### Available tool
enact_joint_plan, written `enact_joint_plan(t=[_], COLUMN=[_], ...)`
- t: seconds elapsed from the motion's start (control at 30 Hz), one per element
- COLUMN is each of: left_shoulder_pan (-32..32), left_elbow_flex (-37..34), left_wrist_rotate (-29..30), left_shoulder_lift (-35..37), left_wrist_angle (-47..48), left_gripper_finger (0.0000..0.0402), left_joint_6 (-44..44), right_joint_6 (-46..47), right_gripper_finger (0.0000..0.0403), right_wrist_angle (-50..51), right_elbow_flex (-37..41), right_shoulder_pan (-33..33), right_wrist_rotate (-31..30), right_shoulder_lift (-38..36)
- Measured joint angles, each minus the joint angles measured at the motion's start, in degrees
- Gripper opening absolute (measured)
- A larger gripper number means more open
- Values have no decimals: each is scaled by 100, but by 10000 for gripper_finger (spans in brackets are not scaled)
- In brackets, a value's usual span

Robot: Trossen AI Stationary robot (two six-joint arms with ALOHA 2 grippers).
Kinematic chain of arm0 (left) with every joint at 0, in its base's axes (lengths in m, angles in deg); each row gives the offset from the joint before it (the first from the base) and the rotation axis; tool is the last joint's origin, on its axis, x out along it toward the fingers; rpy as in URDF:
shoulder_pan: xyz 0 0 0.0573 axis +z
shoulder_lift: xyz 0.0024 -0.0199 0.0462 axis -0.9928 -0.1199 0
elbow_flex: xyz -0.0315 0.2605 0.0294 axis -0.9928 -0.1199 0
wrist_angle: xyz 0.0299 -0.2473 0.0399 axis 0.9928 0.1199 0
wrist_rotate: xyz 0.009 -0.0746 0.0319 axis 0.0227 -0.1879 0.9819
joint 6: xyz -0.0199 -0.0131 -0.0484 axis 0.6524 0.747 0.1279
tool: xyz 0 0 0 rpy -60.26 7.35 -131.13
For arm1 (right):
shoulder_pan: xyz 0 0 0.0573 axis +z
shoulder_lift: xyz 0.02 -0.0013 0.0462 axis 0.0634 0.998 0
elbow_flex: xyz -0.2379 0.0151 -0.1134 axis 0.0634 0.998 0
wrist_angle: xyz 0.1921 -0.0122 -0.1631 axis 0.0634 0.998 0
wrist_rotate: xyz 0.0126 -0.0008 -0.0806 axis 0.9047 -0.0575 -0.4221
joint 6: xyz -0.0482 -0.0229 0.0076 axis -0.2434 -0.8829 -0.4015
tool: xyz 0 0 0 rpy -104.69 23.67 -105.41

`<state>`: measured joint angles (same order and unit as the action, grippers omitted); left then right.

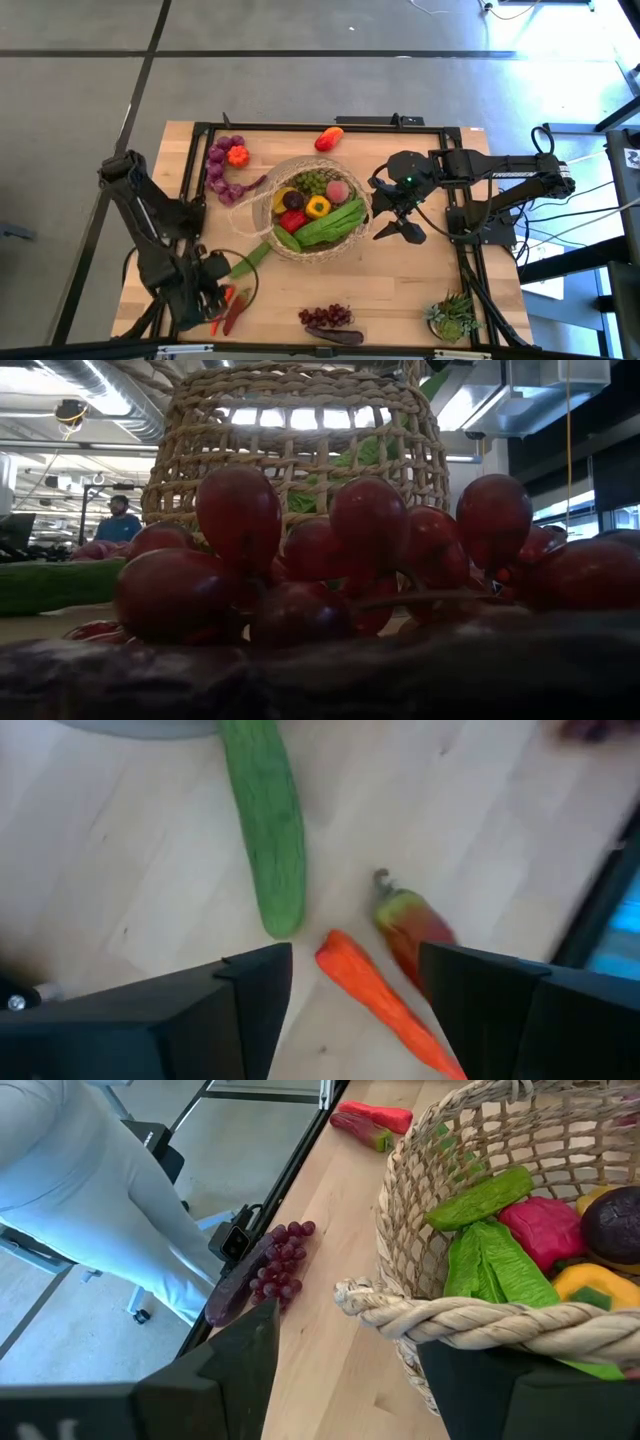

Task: Build produce basket
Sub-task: Put the green cucumber into the brown basket

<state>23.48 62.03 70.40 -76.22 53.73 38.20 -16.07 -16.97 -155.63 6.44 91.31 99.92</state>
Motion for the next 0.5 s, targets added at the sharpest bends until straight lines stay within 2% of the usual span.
enact_joint_plan(t=[0.2,0.5], left_shoulder_pan=[-71,162], left_elbow_flex=[-2,-7], left_wrist_rotate=[714,844], left_shoulder_lift=[-617,-1254], left_wrist_angle=[92,302], left_gripper_finger=[206,205], left_joint_6=[402,400], right_joint_6=[-2,7], right_gripper_finger=[223,223], right_wrist_angle=[0,0], right_elbow_flex=[0,0], right_shoulder_pan=[0,0], right_wrist_rotate=[0,-2], right_shoulder_lift=[0,0])
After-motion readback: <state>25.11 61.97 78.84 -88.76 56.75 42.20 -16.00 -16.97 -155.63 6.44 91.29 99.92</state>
